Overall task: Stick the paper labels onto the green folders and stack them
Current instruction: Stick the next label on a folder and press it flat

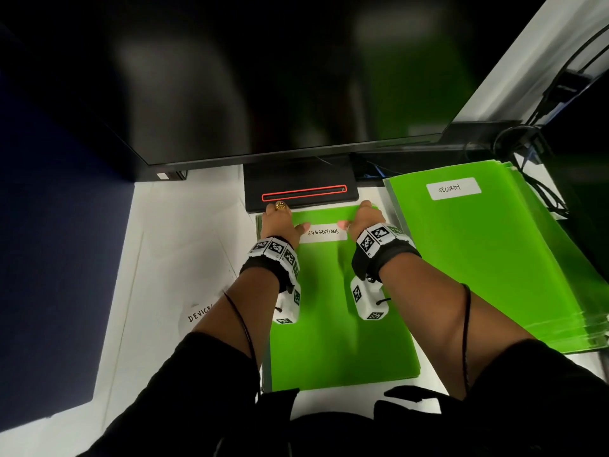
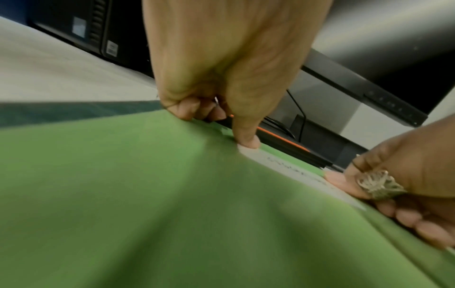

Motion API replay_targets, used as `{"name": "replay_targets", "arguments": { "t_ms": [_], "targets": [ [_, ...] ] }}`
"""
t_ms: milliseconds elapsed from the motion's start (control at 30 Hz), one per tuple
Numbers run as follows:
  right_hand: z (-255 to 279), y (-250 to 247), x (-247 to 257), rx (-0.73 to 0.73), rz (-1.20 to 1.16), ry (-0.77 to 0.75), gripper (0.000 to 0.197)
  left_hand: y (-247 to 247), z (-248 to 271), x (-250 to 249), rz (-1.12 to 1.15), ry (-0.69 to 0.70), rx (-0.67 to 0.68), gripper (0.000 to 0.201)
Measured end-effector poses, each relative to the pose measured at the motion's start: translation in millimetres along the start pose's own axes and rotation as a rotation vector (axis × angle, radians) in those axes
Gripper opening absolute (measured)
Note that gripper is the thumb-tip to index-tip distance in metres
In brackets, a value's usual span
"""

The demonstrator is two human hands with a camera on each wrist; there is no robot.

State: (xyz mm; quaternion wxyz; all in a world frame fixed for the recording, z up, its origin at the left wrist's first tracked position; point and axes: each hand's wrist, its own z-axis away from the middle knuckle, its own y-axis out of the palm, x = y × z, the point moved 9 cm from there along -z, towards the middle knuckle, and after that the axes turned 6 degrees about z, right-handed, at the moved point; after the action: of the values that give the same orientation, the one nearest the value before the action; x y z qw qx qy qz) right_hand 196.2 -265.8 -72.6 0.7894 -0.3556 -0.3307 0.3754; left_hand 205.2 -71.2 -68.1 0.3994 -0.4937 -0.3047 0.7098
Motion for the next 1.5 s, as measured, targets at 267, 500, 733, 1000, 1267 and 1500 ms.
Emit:
{"name": "replay_targets", "arguments": {
  "t_ms": [267,500,733,1000,1267,1500],
  "targets": [
    [-3,1,-4,0.038,0.036,-0.048,0.068,-1,0,11,0.173,-0.049,-0.029,0.04],
    [-1,10,-2,0.123,0.099,-0.122,0.077,12,6,3,-0.057,-0.018,0.101,0.074],
    [-4,10,-5,0.127,0.025,-0.12,0.076,10,4,1,-0.093,0.006,0.087,0.068],
    [-3,9,-8,0.145,0.072,-0.13,0.066,9,2,6,-0.083,0.046,0.108,0.051],
    [-3,6,-5,-0.028,0.117,-0.097,0.075,11,-2,13,-0.067,0.034,0.1,0.047],
    [-6,1,-5,-0.01,0.065,-0.127,0.047,11,-2,11,-0.053,0.002,0.097,0.045]
  ]
}}
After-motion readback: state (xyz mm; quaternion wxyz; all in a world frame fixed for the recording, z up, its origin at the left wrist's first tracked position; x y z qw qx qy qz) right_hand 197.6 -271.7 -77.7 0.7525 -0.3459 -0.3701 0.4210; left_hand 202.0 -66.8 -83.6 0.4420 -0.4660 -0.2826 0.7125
